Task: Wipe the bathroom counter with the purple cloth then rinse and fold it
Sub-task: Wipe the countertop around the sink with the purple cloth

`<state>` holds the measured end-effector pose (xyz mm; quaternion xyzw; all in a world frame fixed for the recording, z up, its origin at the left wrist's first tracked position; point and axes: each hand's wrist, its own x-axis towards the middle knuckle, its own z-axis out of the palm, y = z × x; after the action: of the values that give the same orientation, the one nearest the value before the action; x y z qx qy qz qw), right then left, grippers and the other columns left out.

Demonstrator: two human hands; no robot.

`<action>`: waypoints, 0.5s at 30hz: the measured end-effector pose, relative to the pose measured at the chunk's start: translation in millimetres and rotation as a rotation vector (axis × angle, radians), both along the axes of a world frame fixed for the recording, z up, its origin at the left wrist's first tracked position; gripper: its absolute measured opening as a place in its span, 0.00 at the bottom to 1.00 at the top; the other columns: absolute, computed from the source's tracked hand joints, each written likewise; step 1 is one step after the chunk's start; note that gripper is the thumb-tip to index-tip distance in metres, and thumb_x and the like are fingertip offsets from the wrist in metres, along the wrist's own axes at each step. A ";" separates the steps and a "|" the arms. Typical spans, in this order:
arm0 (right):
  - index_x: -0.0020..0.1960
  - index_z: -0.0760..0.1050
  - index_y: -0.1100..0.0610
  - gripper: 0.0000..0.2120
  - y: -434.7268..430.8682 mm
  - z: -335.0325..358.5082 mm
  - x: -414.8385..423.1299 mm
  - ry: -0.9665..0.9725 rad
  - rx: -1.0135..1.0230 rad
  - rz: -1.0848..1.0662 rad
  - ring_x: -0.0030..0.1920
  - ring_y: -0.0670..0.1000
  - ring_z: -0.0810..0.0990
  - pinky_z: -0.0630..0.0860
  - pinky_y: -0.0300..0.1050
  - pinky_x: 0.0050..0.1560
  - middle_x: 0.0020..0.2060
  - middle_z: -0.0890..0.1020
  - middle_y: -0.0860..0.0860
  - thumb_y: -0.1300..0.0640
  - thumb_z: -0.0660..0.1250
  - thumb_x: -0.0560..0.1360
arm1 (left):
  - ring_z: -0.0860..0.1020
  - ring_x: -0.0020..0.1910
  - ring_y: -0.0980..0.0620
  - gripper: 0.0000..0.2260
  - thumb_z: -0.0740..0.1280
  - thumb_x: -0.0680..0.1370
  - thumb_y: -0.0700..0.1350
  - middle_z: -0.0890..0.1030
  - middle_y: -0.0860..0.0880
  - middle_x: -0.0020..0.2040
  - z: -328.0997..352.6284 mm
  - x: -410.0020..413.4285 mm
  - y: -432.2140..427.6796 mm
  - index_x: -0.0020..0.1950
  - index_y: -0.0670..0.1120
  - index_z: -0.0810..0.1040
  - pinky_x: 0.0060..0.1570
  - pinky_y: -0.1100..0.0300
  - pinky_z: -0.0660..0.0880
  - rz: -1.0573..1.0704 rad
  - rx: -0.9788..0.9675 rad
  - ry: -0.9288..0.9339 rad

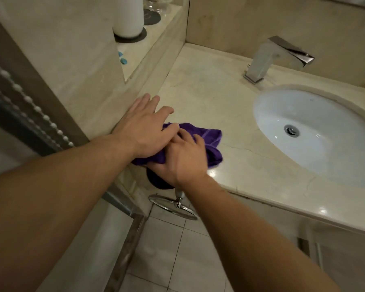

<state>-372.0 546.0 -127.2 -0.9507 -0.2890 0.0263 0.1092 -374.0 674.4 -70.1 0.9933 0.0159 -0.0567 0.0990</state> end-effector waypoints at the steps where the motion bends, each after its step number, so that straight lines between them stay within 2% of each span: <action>1: 0.74 0.68 0.43 0.37 -11.4 -1.1 3.2 -0.014 -0.028 -0.018 0.74 0.57 0.67 0.60 0.63 0.71 0.73 0.73 0.45 0.27 0.55 0.69 | 0.44 0.80 0.47 0.26 0.49 0.82 0.61 0.50 0.45 0.82 1.2 0.3 0.9 0.79 0.56 0.58 0.77 0.53 0.41 0.002 -0.008 -0.005; 3: 0.75 0.65 0.40 0.41 -37.1 -2.2 10.2 -0.017 -0.070 -0.074 0.75 0.56 0.66 0.61 0.61 0.71 0.75 0.69 0.44 0.26 0.49 0.66 | 0.44 0.80 0.47 0.25 0.50 0.82 0.61 0.50 0.45 0.82 3.3 1.1 3.3 0.79 0.56 0.58 0.77 0.53 0.42 0.008 -0.026 -0.006; 5: 0.76 0.64 0.40 0.42 -67.5 -0.9 16.8 -0.013 -0.086 -0.149 0.76 0.56 0.65 0.61 0.59 0.72 0.76 0.68 0.43 0.26 0.46 0.65 | 0.44 0.80 0.47 0.25 0.50 0.82 0.61 0.49 0.45 0.82 3.3 0.0 3.8 0.79 0.56 0.57 0.77 0.53 0.42 0.002 -0.017 0.001; 10: 0.76 0.64 0.39 0.41 -136.6 0.9 30.3 -0.034 -0.106 -0.327 0.76 0.54 0.65 0.61 0.59 0.73 0.76 0.67 0.42 0.26 0.46 0.66 | 0.45 0.80 0.46 0.26 0.49 0.82 0.61 0.50 0.45 0.82 1.2 -0.4 4.6 0.79 0.56 0.58 0.77 0.53 0.42 -0.013 -0.017 -0.002; 15: 0.76 0.63 0.39 0.40 -139.3 -0.4 25.3 -0.025 -0.104 -0.393 0.76 0.56 0.64 0.60 0.62 0.73 0.77 0.67 0.43 0.27 0.45 0.67 | 0.46 0.80 0.47 0.26 0.50 0.82 0.61 0.51 0.45 0.82 -0.8 -1.8 1.5 0.79 0.55 0.58 0.77 0.53 0.43 -0.005 -0.016 -0.014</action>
<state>-346.7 406.7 -127.6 -0.9934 -0.0975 0.0074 0.0593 -375.7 675.9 -70.9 0.9929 0.0120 -0.0500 0.1072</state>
